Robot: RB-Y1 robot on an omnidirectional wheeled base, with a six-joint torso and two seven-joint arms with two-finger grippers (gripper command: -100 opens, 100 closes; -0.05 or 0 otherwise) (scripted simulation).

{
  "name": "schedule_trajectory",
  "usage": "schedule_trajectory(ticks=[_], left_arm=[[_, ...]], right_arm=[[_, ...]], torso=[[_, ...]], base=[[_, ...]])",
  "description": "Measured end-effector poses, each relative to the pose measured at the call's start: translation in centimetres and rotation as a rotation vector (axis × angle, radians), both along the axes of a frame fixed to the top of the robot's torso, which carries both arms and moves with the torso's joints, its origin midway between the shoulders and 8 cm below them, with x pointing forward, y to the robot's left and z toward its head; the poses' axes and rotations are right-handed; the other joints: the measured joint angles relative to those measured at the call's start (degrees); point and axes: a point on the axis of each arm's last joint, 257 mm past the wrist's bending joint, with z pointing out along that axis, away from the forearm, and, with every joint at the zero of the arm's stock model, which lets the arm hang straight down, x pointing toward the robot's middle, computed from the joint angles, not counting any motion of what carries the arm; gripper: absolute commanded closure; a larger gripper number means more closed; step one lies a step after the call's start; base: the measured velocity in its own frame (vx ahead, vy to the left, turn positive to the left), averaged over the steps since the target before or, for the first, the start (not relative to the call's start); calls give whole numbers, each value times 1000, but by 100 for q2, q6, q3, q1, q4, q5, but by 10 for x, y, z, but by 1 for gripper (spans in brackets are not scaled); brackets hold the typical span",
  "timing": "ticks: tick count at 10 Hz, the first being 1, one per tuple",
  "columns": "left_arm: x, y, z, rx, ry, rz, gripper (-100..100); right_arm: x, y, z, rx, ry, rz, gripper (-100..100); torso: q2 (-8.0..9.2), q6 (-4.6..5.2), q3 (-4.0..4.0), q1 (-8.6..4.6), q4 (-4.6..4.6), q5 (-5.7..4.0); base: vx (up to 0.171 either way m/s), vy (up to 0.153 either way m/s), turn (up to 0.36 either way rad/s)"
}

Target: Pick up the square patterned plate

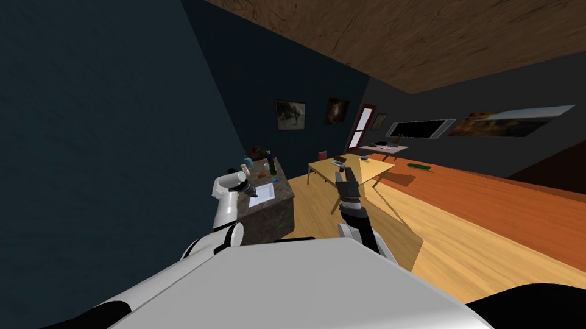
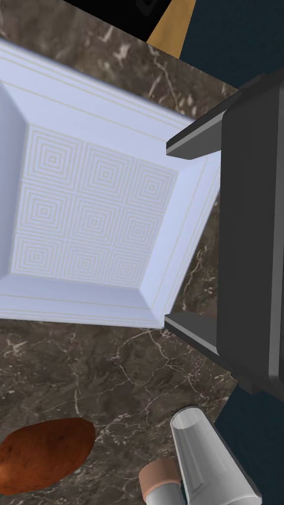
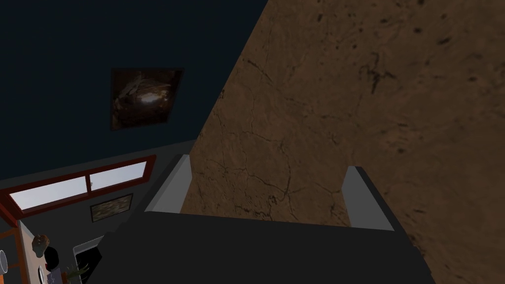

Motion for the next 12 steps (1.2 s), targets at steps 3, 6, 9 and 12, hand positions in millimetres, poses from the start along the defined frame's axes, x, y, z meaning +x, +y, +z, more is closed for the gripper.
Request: schedule_trajectory(ticks=[3,6,9,12], left_arm=[[-3,-3,-8,-35,28,41,-100],[-11,-8,-21,-75,77,81,-100],[-26,-19,-33,-118,158,121,-100],[-54,-32,-50,-158,281,146,-100]], right_arm=[[0,0,0,0,0,0,0],[0,0,0,0,0,0,0],[0,0,0,0,0,0,0],[0,0,0,0,0,0,0]], torso=[[3,0,2,-13,1,-3],[4,0,2,-11,1,-3],[1,0,1,-13,0,-3],[-3,3,-2,-21,-1,-5]], base=[[17,40,77],[16,42,77],[28,40,77],[28,16,31]])
